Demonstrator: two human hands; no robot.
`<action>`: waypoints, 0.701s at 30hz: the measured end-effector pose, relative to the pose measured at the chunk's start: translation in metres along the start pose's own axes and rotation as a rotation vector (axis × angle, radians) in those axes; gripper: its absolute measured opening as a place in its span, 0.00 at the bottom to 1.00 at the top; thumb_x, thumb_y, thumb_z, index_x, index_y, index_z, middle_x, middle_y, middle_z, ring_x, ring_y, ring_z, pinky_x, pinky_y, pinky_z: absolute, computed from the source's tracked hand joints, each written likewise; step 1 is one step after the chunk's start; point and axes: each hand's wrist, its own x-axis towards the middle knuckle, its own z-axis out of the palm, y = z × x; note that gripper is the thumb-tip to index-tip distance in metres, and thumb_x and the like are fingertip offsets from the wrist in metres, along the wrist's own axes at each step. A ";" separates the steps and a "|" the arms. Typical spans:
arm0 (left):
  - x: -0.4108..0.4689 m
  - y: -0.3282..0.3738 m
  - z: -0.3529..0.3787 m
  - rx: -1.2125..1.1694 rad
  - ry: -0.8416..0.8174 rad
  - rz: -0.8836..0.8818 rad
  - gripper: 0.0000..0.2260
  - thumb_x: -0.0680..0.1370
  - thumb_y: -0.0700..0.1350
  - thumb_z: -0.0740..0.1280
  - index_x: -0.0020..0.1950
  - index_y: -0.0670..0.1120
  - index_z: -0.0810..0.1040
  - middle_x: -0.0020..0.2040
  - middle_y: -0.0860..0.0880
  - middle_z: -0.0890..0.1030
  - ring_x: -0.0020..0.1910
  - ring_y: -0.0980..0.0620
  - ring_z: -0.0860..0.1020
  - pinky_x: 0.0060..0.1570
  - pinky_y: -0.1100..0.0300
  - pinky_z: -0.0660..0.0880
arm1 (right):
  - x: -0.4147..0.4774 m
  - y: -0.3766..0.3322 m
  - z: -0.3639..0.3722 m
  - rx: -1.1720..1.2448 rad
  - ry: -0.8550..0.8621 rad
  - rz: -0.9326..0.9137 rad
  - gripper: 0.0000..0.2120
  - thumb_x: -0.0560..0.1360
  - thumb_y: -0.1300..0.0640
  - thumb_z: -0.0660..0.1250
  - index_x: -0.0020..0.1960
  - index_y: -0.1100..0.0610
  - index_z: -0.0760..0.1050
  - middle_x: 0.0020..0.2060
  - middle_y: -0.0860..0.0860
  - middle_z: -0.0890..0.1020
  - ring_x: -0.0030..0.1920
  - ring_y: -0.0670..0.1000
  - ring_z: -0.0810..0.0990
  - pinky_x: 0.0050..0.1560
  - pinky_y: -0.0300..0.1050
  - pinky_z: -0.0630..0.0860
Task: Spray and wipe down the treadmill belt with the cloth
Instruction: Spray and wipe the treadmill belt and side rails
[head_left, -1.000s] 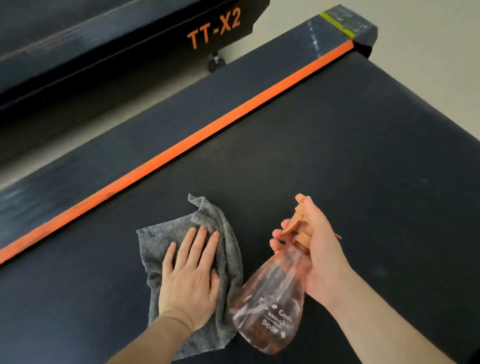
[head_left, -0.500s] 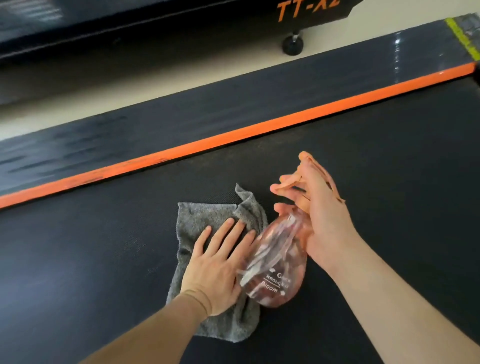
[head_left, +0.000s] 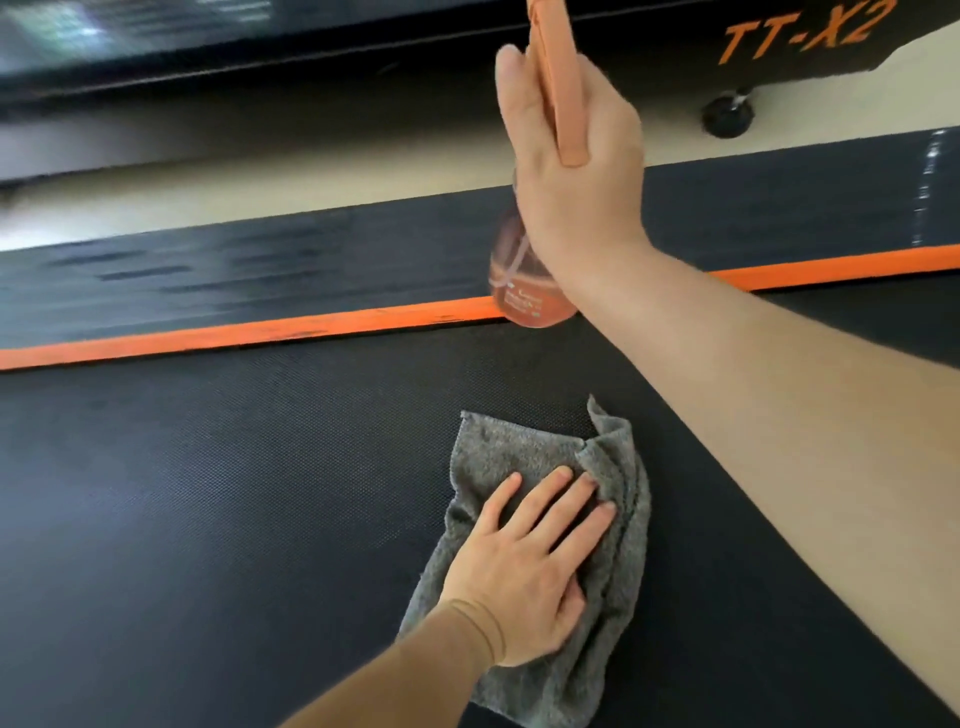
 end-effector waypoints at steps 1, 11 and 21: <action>-0.001 -0.001 0.001 -0.008 0.010 -0.012 0.30 0.76 0.56 0.58 0.78 0.53 0.61 0.78 0.50 0.63 0.78 0.47 0.59 0.72 0.41 0.53 | 0.006 0.003 0.005 -0.099 -0.018 -0.026 0.14 0.80 0.40 0.60 0.38 0.44 0.67 0.30 0.41 0.71 0.39 0.53 0.76 0.46 0.62 0.76; 0.001 0.001 0.003 0.005 0.029 -0.009 0.31 0.74 0.56 0.58 0.77 0.53 0.63 0.78 0.50 0.64 0.77 0.47 0.59 0.72 0.42 0.53 | 0.011 0.029 -0.026 -0.662 -0.312 0.159 0.30 0.68 0.36 0.75 0.62 0.49 0.69 0.56 0.47 0.78 0.51 0.49 0.76 0.50 0.46 0.70; 0.003 -0.002 0.002 0.059 0.078 -0.006 0.29 0.76 0.54 0.57 0.78 0.51 0.62 0.76 0.48 0.66 0.77 0.45 0.61 0.72 0.41 0.55 | -0.075 0.045 -0.033 -0.420 -0.185 0.285 0.24 0.75 0.64 0.67 0.68 0.52 0.66 0.55 0.51 0.67 0.43 0.48 0.74 0.52 0.48 0.74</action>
